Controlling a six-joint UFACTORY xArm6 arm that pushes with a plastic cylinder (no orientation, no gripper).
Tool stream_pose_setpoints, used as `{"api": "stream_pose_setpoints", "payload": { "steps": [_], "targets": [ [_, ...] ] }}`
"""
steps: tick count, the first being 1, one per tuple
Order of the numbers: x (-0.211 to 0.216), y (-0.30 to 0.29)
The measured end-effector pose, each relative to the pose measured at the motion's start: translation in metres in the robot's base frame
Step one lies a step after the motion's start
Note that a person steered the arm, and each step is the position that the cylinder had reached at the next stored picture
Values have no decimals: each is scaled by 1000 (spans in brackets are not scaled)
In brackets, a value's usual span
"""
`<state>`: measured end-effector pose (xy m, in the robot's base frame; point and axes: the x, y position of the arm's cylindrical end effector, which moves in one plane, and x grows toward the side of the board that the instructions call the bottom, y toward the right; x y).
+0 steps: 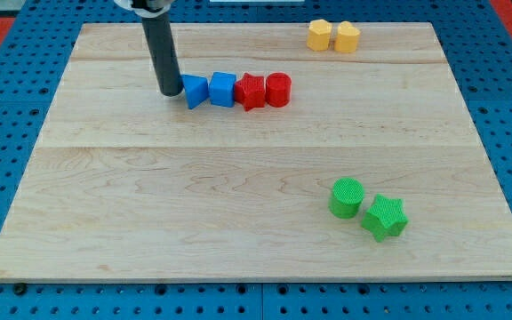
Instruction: Separate green star from the green circle
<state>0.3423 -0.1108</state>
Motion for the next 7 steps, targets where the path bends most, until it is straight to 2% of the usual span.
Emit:
{"api": "stream_pose_setpoints", "payload": {
  "steps": [3, 4, 6, 7],
  "targets": [
    [0, 5],
    [2, -21],
    [178, -71],
    [233, -17]
  ]
}}
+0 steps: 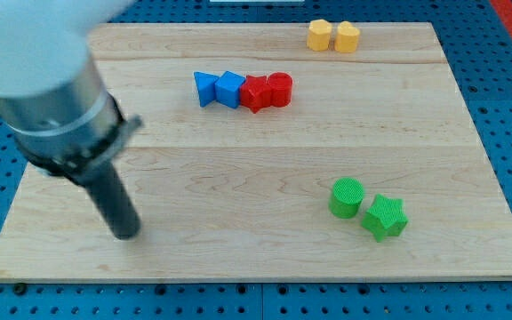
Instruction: Separate green star from the green circle
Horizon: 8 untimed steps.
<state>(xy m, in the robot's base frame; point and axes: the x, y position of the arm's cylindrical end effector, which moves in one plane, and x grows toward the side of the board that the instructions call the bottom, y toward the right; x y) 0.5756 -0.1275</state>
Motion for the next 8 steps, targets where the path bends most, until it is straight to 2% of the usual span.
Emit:
{"api": "stream_pose_setpoints", "payload": {
  "steps": [3, 7, 8],
  "targets": [
    [9, 11],
    [-11, 8],
    [42, 22]
  ]
}}
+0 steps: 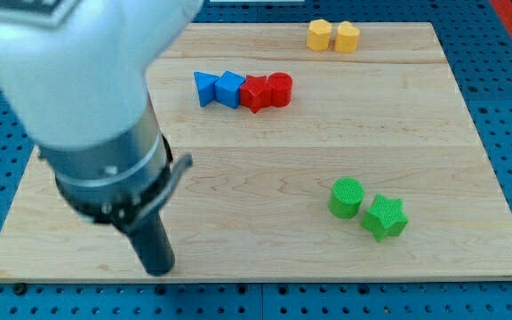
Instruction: Separate green star from the green circle
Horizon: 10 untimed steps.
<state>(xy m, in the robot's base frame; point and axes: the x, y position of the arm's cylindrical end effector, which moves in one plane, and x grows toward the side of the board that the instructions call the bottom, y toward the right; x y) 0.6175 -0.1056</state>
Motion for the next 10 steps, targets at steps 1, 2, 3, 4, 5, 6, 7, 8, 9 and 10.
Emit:
{"api": "stream_pose_setpoints", "payload": {
  "steps": [1, 2, 3, 4, 5, 6, 7, 8, 9, 10],
  "targets": [
    [1, 11],
    [2, 12],
    [0, 51],
    [-1, 173],
    [-2, 280],
    [-20, 293],
    [-51, 282],
    [-90, 259],
    [-113, 202],
    [-110, 185]
  ]
}}
